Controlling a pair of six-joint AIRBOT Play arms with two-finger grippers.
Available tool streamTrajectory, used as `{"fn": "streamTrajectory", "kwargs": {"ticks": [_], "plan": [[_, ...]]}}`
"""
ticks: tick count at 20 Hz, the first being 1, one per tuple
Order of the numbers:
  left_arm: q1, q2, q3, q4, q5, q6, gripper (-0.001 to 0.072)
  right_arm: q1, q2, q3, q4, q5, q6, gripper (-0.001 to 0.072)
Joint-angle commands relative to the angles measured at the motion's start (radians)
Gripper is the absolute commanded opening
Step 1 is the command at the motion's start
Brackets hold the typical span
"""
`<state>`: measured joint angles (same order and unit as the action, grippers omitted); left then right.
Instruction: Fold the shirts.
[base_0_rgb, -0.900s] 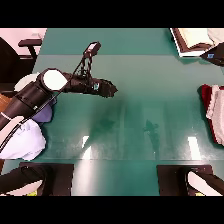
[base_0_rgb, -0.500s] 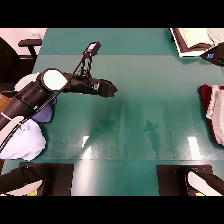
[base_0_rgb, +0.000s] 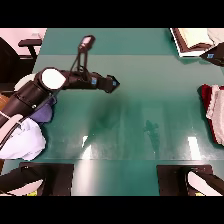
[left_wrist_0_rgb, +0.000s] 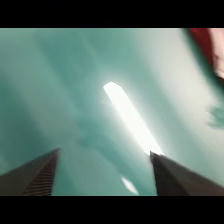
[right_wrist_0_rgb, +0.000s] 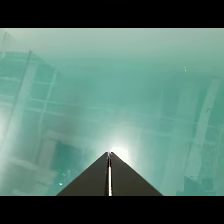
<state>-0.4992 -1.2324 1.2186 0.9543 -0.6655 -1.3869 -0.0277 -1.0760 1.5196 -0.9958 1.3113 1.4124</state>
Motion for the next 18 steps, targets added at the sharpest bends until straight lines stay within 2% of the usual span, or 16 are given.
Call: {"fn": "streamTrajectory", "kwargs": {"ticks": [1, 4, 7, 12, 17, 18], "plan": [[0.118, 0.001, 0.004, 0.212, 0.044, -0.041, 0.0643, 0.001, 0.001, 0.000, 0.000, 0.001, 0.000, 0.0021], [0.320, 0.000, 0.004, 0.417, 0.013, -0.159, 0.0643, 0.001, 0.001, 0.000, 0.000, 0.000, 0.000, 0.0021], [0.493, -0.017, 0.003, 0.583, -0.024, -0.185, 0.0643, 0.001, 0.000, 0.000, 0.000, -0.004, 0.000, 0.0021], [0.659, -0.163, 0.002, 0.602, -0.069, -0.185, 0.0644, 0.002, 0.000, 0.000, 0.000, -0.003, 0.000, 0.0021], [0.667, -0.274, 0.003, 0.603, -0.071, -0.186, 0.0642, 0.002, 0.000, 0.000, 0.002, -0.003, 0.001, 0.0021], [0.667, -0.269, 0.004, 0.603, -0.071, -0.194, 0.0524, 0.002, 0.000, 0.000, 0.002, -0.003, 0.001, 0.0021]]}}
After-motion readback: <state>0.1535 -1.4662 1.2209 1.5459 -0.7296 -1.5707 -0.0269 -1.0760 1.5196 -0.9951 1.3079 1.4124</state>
